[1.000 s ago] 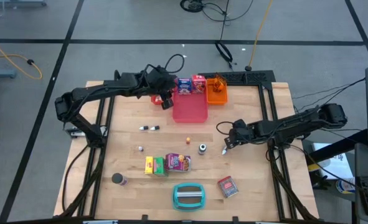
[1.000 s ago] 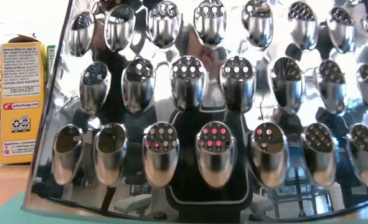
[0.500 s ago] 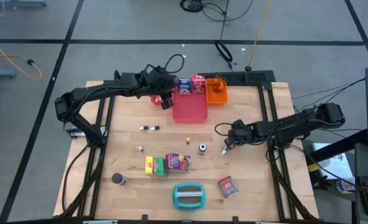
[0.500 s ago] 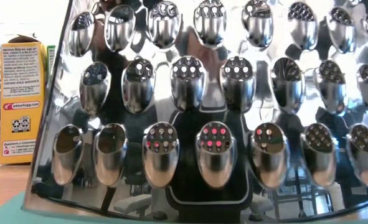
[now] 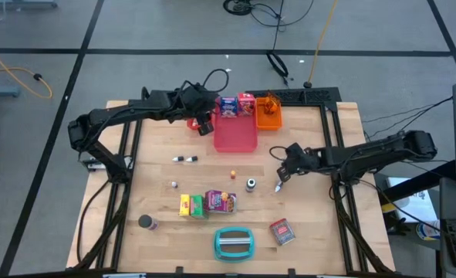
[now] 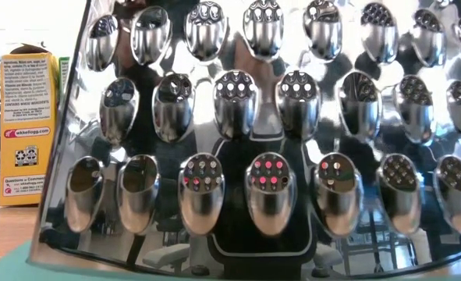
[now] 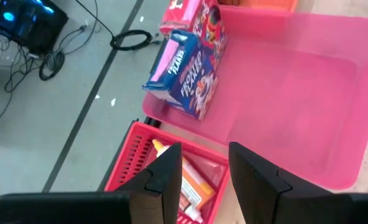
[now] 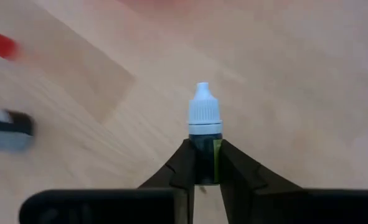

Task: Pick & Place Kitchen Items
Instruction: Put the small green food coloring bottle into the red bin

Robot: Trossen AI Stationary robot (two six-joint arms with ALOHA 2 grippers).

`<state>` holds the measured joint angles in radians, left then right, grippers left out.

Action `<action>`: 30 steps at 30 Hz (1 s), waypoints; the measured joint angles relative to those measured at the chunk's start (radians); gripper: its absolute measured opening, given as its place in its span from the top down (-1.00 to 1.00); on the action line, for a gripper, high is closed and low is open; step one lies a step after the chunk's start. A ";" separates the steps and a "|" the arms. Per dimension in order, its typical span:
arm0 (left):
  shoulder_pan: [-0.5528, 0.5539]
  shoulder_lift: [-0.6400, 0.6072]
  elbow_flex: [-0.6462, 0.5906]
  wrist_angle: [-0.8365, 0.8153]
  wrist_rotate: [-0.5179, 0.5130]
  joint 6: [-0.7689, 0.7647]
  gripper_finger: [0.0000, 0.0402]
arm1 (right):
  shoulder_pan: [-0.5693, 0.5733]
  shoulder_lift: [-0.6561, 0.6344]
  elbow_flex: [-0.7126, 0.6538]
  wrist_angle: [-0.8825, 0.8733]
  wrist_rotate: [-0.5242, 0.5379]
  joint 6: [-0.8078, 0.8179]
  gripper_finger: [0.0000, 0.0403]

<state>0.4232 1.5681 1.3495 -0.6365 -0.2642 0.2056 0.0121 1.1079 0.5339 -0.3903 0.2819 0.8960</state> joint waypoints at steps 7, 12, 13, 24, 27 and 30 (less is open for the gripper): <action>-0.011 0.000 0.000 -0.006 0.000 -0.009 0.33 | -0.049 -0.093 0.029 0.160 0.002 -0.188 0.82; -0.036 -0.006 -0.001 -0.022 0.001 -0.009 0.33 | -0.098 -0.098 0.110 0.197 0.003 -0.329 0.82; -0.042 -0.010 -0.001 -0.026 0.001 -0.010 0.33 | -0.110 -0.091 0.129 0.197 0.003 -0.354 0.82; -0.080 -0.082 -0.037 0.056 0.244 -0.018 0.33 | -0.238 0.013 0.236 0.341 -0.109 -0.572 0.82; -0.080 -0.124 -0.099 0.138 0.316 -0.024 0.33 | -0.267 0.042 0.254 0.387 -0.155 -0.616 0.82; -0.077 -0.159 -0.185 0.313 0.413 -0.031 0.33 | -0.283 0.066 0.271 0.430 -0.182 -0.643 0.82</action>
<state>0.3458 1.4091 1.1646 -0.3231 0.1492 0.1750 -0.2713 1.1740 0.8045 0.0397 0.0996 0.2526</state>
